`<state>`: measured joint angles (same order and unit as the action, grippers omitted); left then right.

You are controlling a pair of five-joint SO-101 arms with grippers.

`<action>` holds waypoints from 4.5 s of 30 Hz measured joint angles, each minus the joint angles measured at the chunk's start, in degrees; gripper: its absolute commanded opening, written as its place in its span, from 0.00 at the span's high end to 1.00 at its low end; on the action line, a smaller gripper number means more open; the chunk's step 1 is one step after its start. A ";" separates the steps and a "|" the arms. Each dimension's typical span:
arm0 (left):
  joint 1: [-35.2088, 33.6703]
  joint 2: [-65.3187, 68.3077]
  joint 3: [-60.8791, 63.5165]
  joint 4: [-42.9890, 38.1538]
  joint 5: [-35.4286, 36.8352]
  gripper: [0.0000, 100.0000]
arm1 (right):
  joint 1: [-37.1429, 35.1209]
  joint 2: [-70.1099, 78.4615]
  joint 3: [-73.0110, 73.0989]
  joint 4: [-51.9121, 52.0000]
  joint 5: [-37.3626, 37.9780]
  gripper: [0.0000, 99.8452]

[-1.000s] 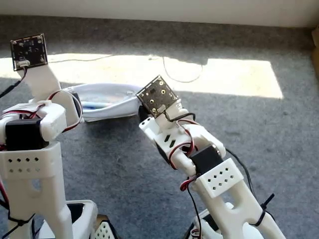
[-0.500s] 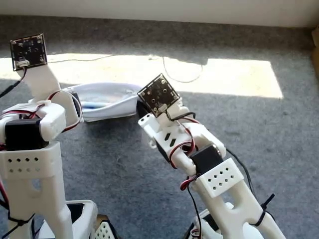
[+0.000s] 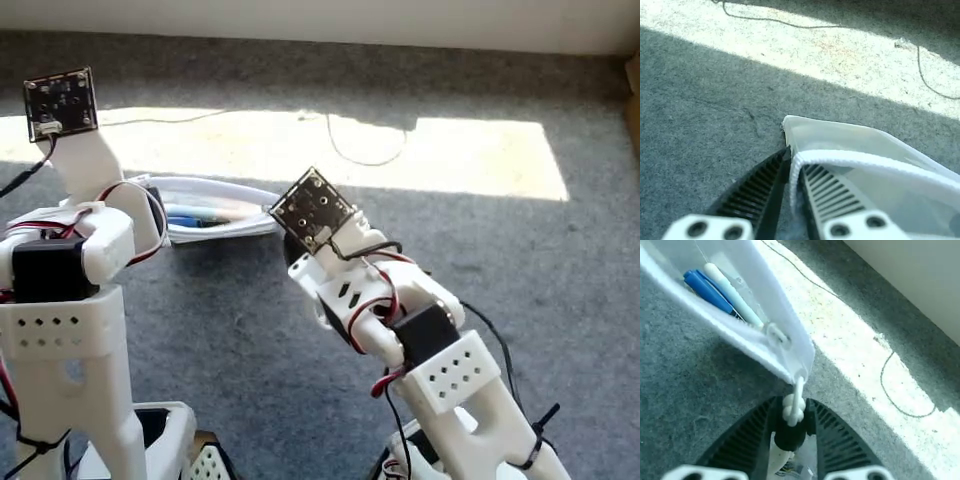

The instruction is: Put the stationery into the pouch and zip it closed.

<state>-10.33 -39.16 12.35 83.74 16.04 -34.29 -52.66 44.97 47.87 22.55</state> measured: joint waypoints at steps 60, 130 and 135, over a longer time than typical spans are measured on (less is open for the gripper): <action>34.55 0.00 6.51 -13.89 -4.66 0.72 | -8.44 -41.85 14.33 22.86 -1.76 0.99; 39.03 -22.51 39.74 -22.68 -36.04 0.72 | 5.19 -42.46 14.33 21.71 -9.67 0.99; 39.12 -22.51 44.75 -30.68 -38.59 0.72 | 5.19 -42.46 14.33 21.71 -9.67 0.99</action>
<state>28.79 -61.67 57.10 53.05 -22.55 -29.10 -95.12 59.30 69.58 12.88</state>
